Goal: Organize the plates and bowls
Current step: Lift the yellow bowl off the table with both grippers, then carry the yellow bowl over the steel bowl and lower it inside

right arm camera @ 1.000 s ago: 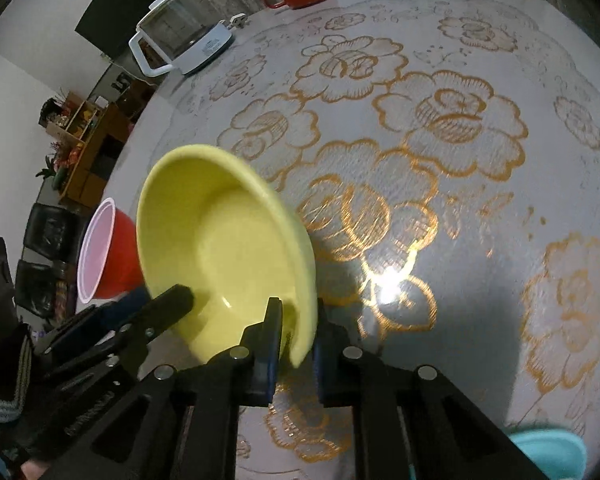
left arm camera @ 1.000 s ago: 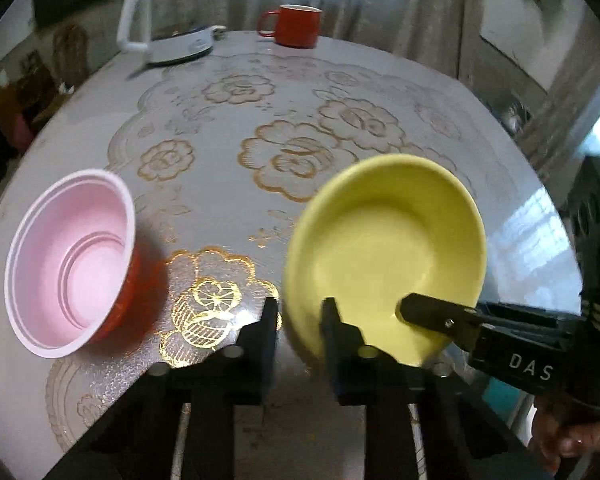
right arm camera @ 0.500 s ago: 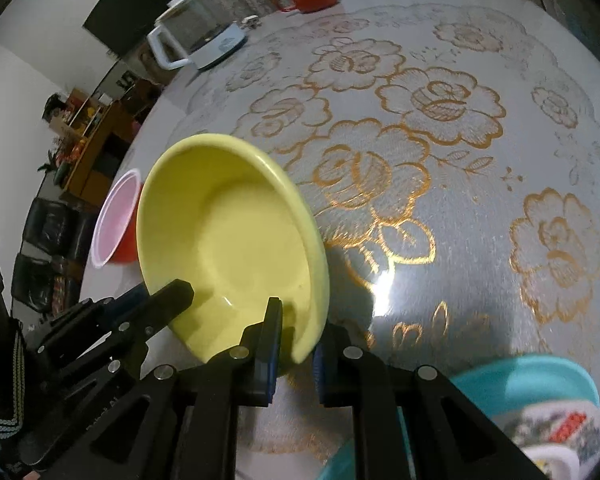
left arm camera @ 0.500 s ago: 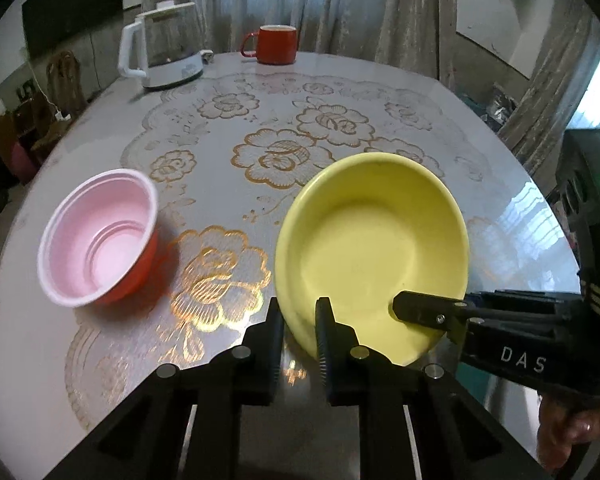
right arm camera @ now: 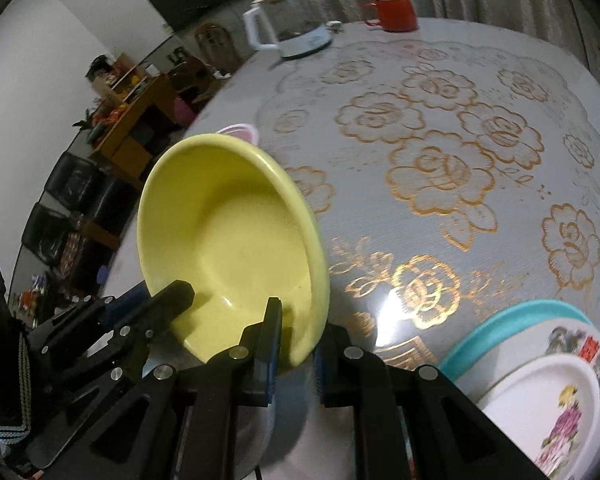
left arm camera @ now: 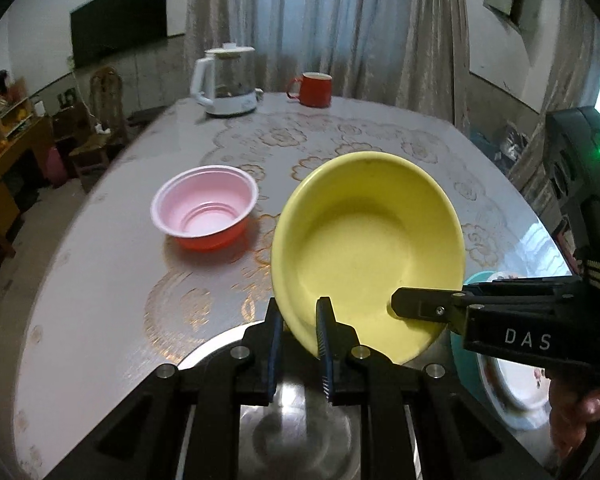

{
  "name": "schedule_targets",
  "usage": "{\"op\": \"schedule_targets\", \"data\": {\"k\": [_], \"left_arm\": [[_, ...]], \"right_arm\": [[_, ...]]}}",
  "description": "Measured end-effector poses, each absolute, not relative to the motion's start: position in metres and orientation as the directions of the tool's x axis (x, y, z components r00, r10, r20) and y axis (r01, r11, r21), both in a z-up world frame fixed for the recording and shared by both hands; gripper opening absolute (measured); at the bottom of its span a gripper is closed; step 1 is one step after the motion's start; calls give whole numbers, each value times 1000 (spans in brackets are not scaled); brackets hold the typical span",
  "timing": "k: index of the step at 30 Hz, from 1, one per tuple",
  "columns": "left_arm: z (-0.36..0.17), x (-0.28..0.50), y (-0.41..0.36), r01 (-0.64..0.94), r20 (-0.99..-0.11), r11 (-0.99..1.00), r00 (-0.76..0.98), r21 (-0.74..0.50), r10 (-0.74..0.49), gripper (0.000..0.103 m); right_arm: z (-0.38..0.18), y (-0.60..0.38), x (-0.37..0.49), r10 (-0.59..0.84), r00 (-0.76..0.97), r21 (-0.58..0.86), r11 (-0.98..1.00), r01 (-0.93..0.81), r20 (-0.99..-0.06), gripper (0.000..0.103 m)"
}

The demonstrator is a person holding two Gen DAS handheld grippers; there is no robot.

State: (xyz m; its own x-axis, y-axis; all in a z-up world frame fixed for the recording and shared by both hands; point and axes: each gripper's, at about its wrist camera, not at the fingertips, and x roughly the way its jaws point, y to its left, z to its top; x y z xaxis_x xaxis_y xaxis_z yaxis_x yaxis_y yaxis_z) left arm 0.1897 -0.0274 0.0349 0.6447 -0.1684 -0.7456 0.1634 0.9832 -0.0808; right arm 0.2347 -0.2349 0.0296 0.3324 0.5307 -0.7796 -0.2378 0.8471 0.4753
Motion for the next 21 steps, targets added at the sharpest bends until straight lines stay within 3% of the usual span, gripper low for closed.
{"op": "schedule_targets", "data": {"k": [21], "left_arm": [[11,112,8,117,-742,989,653,-94,-148,17]], "right_arm": [[12,-195,166,572,283,504,817,-280,-770,16]]}}
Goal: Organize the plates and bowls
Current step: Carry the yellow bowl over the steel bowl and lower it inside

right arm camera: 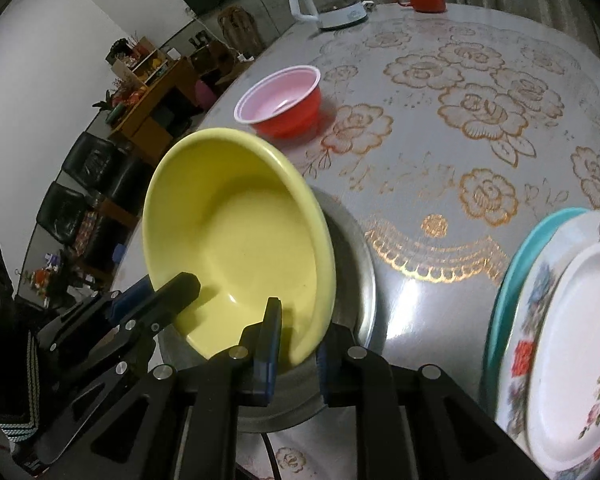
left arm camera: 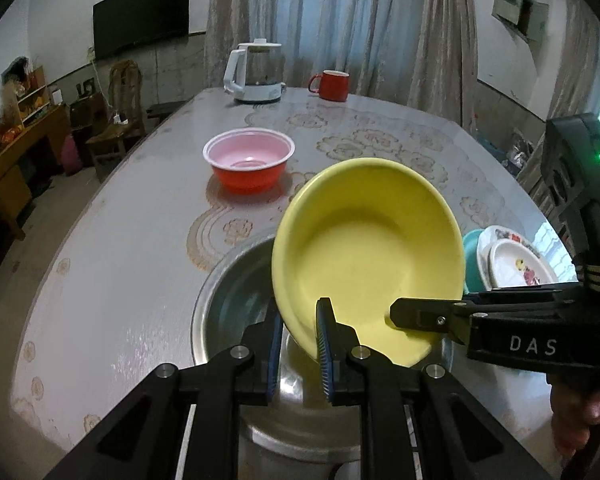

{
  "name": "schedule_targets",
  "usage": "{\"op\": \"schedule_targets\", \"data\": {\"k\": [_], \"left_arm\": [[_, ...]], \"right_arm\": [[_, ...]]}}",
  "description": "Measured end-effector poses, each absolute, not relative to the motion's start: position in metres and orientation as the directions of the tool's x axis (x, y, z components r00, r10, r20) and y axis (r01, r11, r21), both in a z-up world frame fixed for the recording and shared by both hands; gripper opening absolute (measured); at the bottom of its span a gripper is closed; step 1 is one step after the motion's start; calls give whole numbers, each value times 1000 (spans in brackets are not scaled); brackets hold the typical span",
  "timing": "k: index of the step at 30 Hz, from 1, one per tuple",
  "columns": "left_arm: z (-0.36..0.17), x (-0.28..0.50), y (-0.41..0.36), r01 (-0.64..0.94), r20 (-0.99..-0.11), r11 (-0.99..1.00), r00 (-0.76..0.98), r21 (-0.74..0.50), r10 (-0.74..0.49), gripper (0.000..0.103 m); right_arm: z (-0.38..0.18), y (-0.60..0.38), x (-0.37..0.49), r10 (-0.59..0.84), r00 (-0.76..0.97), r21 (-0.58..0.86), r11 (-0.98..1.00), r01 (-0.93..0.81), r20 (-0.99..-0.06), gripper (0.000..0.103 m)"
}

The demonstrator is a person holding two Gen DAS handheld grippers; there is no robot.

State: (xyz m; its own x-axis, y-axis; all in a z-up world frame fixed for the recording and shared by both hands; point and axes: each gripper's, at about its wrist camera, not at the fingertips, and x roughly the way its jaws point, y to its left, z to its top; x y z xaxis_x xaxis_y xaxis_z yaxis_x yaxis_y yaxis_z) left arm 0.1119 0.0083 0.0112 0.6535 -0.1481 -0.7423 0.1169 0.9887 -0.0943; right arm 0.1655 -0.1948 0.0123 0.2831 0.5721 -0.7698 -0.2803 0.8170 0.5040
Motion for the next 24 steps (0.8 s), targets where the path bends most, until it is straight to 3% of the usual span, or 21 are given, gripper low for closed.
{"op": "schedule_targets", "data": {"k": [11,15,24], "left_arm": [[-10,113,17,96,-767,990,626,-107,-144,18],[-20,113,21,87,-782,991,608,-102,-134,18],[-23,112,22,87,-774,994,623,-73,-112,18]], "right_arm": [[7,-188,155,548,287,479,833,-276,-786,17],[11,-188,153,526,302,458,847,-269,-795,25],[12,-185,149,489,336,400,866,-301,-805,24]]}}
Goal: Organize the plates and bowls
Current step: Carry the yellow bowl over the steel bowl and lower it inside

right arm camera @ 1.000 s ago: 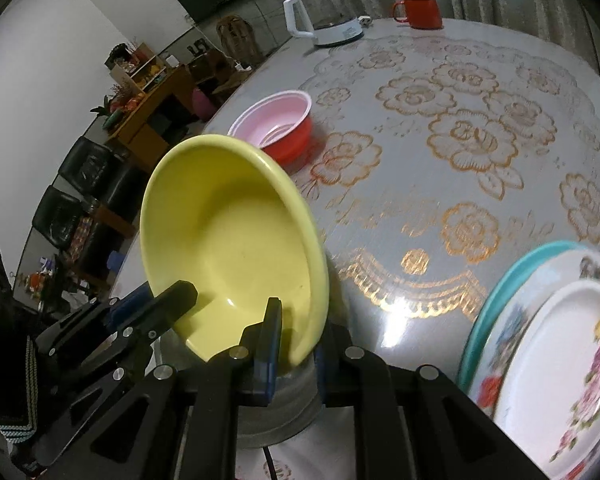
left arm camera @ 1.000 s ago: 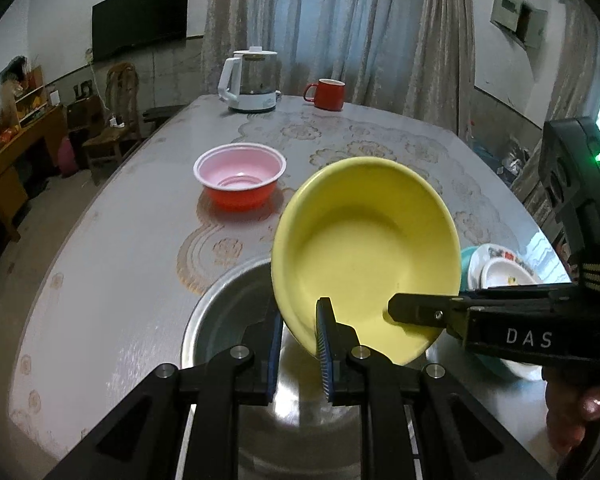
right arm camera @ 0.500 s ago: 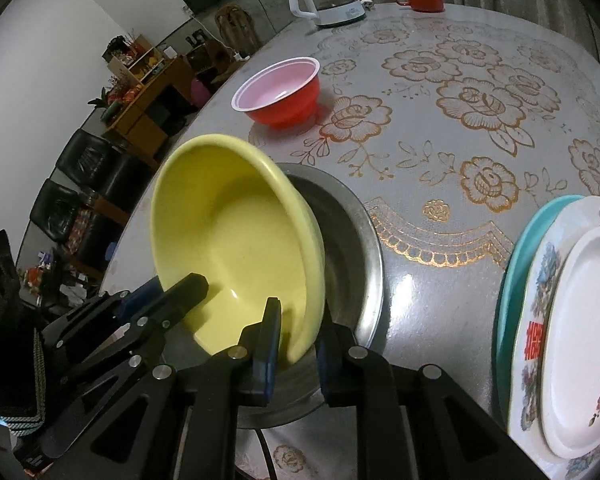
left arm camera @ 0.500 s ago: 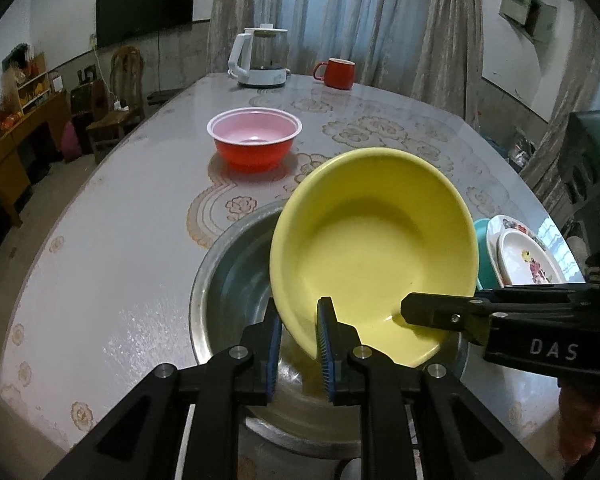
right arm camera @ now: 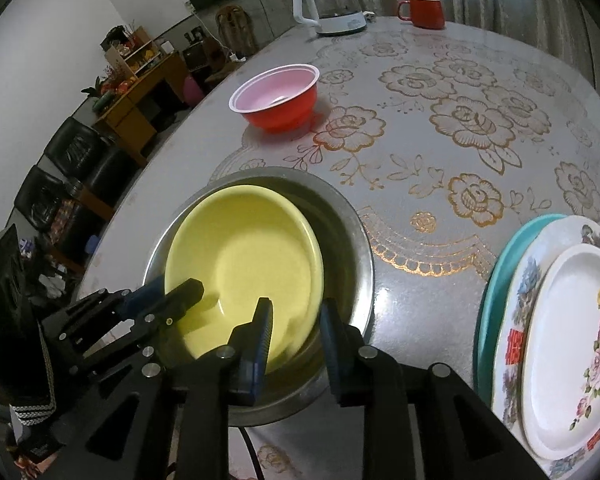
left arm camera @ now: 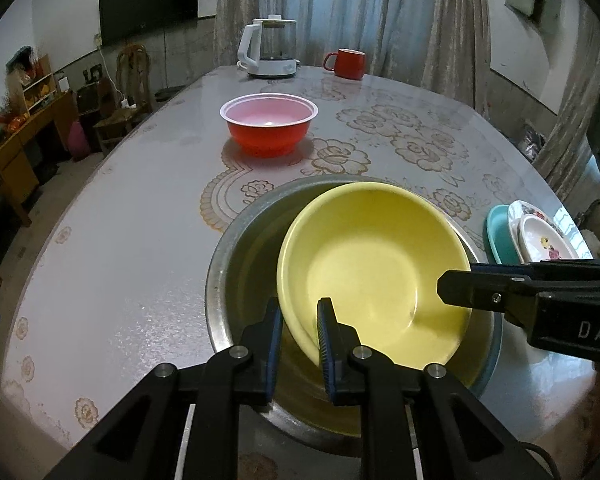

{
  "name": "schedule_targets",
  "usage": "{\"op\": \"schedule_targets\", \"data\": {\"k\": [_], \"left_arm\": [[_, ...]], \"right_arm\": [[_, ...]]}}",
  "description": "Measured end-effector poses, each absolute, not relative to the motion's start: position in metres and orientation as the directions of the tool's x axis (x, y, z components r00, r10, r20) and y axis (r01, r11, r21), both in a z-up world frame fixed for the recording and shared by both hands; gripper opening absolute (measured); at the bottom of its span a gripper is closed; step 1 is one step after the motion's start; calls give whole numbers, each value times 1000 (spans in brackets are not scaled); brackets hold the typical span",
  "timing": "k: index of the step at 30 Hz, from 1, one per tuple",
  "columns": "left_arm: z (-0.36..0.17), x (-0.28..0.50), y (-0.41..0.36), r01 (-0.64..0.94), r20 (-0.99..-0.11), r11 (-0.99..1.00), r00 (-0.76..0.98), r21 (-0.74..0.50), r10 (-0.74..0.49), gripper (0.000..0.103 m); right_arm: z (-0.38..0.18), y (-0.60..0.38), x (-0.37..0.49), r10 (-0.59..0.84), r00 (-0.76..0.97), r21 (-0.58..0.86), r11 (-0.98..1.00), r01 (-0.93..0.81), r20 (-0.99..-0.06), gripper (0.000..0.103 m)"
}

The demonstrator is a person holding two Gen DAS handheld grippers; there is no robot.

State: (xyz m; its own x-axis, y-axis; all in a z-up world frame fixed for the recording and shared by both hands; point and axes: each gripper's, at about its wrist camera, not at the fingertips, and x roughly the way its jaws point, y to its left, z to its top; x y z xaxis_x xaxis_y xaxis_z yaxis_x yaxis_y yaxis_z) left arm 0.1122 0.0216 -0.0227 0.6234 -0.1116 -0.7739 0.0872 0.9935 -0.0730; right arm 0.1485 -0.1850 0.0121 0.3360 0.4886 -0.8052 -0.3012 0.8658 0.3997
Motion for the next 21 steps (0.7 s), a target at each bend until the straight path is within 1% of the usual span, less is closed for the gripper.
{"op": "schedule_targets", "data": {"k": [7,10,16,21], "left_arm": [[-22,109,23,91,-764,991,632,-94,-130,20],[-23,106,24,91,-758,991,639,-96,-132,20],[-20,96,31,79,-726,983,665,-165,-175,20],[-13,87,40,63,-689,982,705,-178,-170,21]], "right_arm": [[20,-184,145,443,405,340,891,-301,-800,24],[21,-186,144,449,415,349,889,-297,-791,24],[12,-185,141,481,393,393,874,-287,-784,23],[11,-186,138,488,405,403,871,-281,-773,23]]}}
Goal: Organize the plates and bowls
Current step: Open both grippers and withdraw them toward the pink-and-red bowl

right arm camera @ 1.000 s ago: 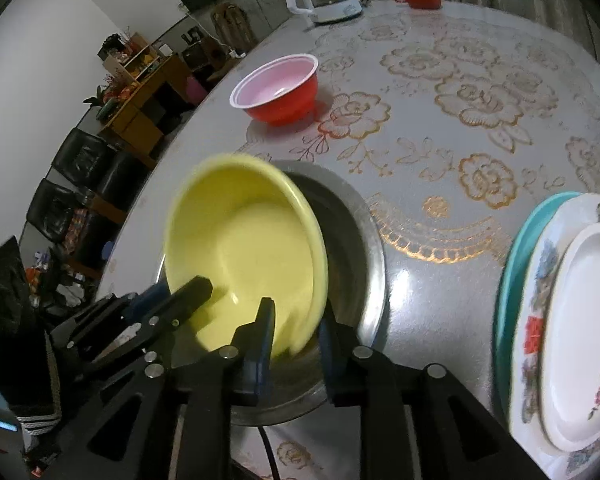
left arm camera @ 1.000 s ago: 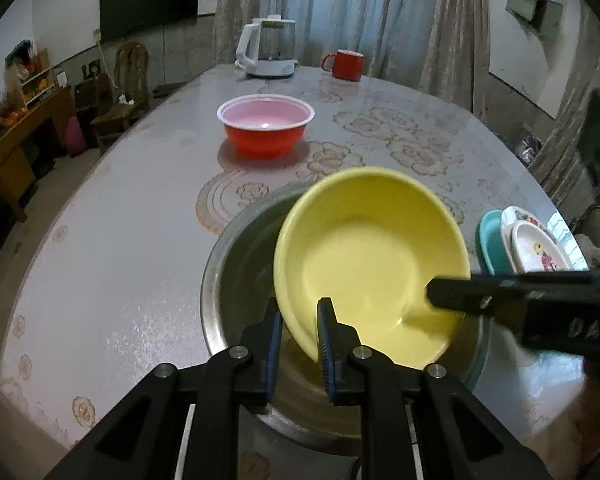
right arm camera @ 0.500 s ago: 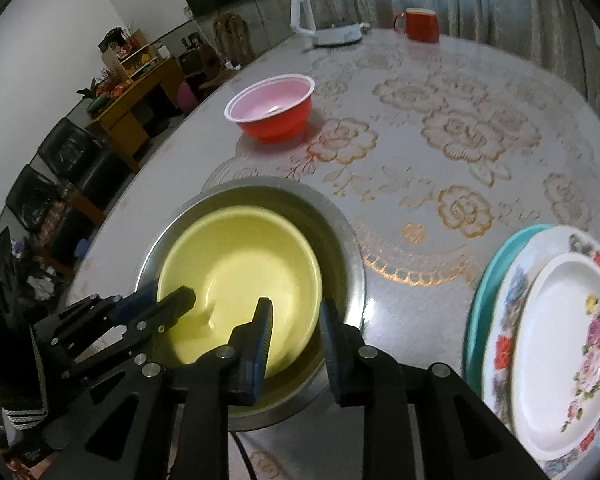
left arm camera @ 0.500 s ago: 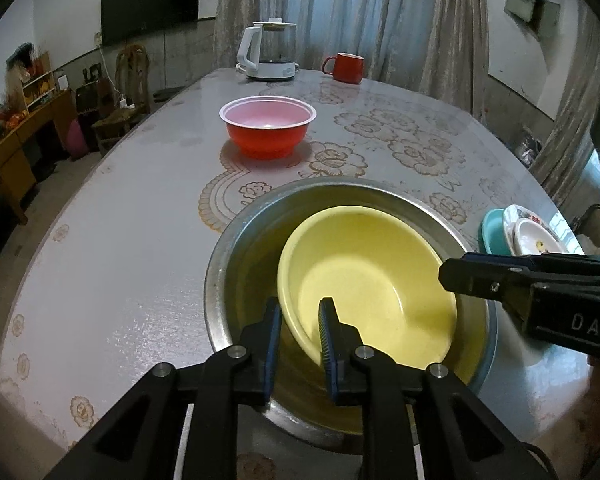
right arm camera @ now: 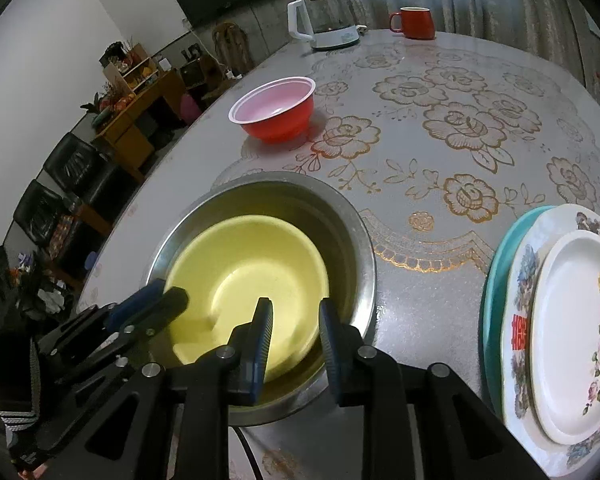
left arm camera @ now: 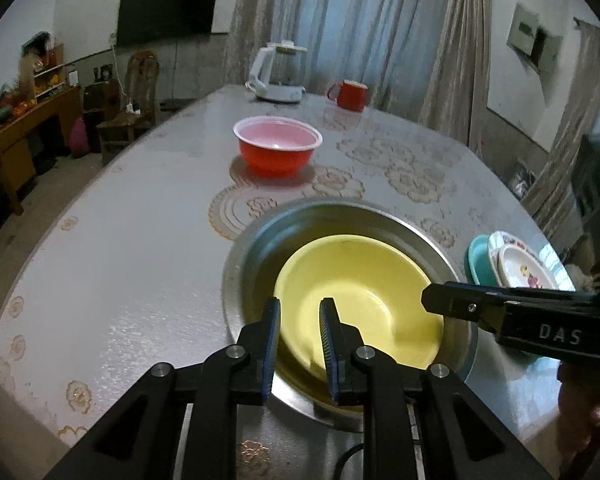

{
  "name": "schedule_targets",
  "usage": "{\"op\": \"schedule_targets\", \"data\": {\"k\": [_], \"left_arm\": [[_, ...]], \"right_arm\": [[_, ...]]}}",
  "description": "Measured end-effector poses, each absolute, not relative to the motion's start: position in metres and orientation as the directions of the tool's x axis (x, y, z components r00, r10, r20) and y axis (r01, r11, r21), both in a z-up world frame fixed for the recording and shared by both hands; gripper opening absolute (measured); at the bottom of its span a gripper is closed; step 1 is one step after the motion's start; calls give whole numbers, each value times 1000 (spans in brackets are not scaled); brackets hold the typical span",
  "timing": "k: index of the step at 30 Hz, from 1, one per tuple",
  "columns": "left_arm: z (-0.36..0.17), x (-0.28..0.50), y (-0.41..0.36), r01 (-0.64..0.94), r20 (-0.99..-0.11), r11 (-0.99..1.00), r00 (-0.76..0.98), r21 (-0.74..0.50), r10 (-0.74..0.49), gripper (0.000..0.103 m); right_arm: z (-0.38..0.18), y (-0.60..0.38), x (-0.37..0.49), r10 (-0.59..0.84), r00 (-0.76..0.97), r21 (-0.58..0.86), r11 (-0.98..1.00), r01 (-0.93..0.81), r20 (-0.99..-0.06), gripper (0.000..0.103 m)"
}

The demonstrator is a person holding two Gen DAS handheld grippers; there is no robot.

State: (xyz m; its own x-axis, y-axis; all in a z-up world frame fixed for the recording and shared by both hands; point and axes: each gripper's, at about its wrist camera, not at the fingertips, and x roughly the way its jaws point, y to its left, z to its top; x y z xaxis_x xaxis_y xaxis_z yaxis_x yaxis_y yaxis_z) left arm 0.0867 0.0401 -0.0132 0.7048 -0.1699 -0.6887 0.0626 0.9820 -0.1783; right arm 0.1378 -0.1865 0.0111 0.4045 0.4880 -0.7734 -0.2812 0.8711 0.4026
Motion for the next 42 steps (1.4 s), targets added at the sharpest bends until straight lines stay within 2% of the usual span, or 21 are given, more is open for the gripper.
{"op": "schedule_targets", "data": {"k": [11,26,35,39,42], "left_arm": [[-5,71,52,37,-645,978,747,-206,-164,21],[-17,75,57,-7,-667,983,735,-184,-120,26],[-25,78,51,-6,-685,982,718,-188,-127,36],[-28,81,51,5,-697,978,701,-208,-152,37],[-24,82,56,-3,-691,974,705,-225,-158,45]], "right_arm": [[10,-189,137,507,409,424,861,-281,-758,23],[12,-182,142,473,410,366,876,-313,-780,24],[18,-180,146,454,418,333,883,-332,-787,24],[29,-177,150,447,437,304,882,-359,-781,24],[38,-176,157,436,451,282,885,-371,-779,25]]}}
